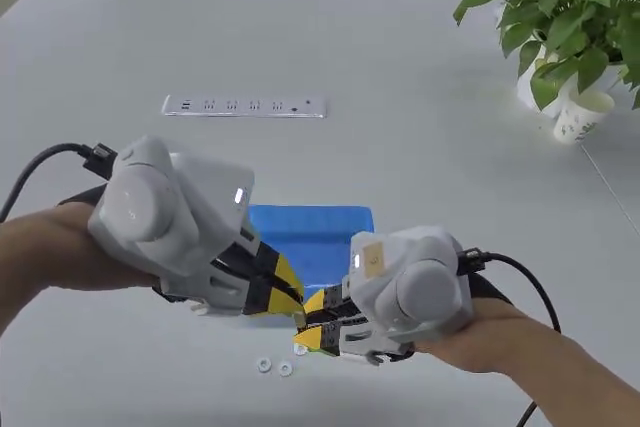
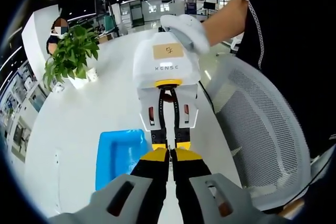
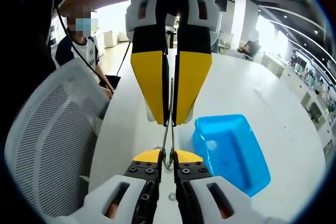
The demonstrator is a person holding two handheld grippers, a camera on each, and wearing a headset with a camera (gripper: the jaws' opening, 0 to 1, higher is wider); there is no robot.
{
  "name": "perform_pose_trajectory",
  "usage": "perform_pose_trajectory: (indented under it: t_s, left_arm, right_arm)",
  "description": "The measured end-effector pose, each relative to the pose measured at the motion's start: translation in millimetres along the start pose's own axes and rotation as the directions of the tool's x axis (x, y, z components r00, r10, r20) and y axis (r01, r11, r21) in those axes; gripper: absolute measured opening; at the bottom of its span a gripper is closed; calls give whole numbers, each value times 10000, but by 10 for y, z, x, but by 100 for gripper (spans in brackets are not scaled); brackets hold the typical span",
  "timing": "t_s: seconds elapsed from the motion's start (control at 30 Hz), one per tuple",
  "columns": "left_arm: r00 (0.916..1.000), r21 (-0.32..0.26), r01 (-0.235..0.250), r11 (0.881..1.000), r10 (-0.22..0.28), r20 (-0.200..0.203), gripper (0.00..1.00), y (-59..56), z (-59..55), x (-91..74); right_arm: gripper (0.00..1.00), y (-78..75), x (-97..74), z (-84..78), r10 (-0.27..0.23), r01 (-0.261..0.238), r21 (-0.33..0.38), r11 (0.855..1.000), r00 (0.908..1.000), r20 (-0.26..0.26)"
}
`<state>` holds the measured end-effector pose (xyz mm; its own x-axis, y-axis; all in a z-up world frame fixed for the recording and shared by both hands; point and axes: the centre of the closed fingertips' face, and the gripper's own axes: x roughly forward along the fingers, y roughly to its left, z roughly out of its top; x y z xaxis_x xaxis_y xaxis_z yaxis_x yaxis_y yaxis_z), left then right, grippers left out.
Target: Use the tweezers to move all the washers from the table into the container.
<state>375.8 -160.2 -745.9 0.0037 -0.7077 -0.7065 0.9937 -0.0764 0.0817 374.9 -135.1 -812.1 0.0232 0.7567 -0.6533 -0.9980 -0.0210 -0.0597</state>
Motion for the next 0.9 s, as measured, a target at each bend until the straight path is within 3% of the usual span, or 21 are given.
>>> perform_pose_trajectory:
  t_s: [0.43, 0.9]
  left_arm:
    - [9999, 292, -150, 9995, 149, 43, 6, 179, 151, -119]
    - [9995, 462, -306, 9985, 306, -10, 6, 483, 161, -86]
  right_arm:
    - [10, -240, -115, 112, -265, 266, -187, 9995, 9996, 68]
    - [10, -572, -146, 69, -566, 568, -131, 9983, 9984, 88]
